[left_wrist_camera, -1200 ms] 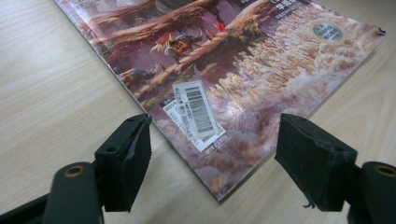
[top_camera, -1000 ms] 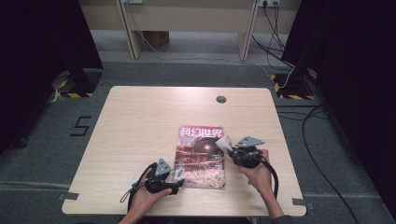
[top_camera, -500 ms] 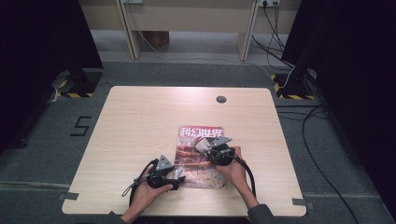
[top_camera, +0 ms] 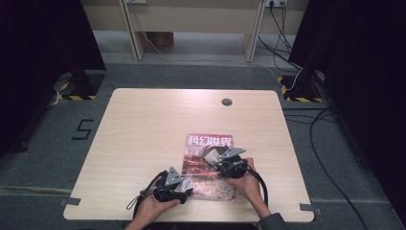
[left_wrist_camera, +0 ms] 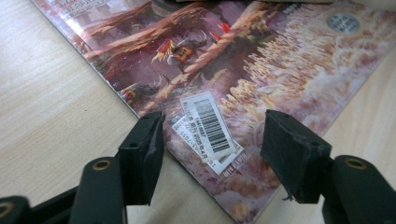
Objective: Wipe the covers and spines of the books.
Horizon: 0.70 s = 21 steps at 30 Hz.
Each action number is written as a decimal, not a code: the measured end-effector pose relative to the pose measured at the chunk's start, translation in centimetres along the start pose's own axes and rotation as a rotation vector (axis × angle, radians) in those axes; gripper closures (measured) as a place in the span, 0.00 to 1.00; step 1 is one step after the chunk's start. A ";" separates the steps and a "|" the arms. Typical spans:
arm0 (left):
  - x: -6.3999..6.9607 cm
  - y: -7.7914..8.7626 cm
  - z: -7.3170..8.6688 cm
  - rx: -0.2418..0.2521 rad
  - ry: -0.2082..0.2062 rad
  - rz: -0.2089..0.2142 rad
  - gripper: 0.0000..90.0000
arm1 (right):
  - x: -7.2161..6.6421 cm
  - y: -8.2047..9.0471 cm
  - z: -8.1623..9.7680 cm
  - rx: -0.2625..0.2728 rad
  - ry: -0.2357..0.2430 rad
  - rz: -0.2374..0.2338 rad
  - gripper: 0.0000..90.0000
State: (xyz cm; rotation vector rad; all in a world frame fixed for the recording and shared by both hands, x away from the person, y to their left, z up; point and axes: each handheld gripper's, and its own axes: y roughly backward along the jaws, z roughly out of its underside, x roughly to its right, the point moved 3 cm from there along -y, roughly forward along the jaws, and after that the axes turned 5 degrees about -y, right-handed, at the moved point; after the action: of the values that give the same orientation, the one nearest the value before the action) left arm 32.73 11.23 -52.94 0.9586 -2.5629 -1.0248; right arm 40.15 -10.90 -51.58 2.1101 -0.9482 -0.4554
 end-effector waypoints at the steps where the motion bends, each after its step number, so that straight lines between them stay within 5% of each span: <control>1: 0.0 0.0 0.0 0.000 0.000 -0.002 0.45 | 0.0 0.0 0.0 0.000 0.004 0.002 0.83; 21: -0.1 0.0 0.1 0.006 0.036 0.004 0.44 | 3.8 -2.6 -3.2 0.006 -0.015 0.065 0.81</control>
State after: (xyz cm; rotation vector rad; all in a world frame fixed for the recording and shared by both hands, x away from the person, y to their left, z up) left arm 32.75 11.36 -53.05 0.9641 -2.5394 -0.9896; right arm 45.74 -11.04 -51.56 2.0772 -1.0245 -0.4367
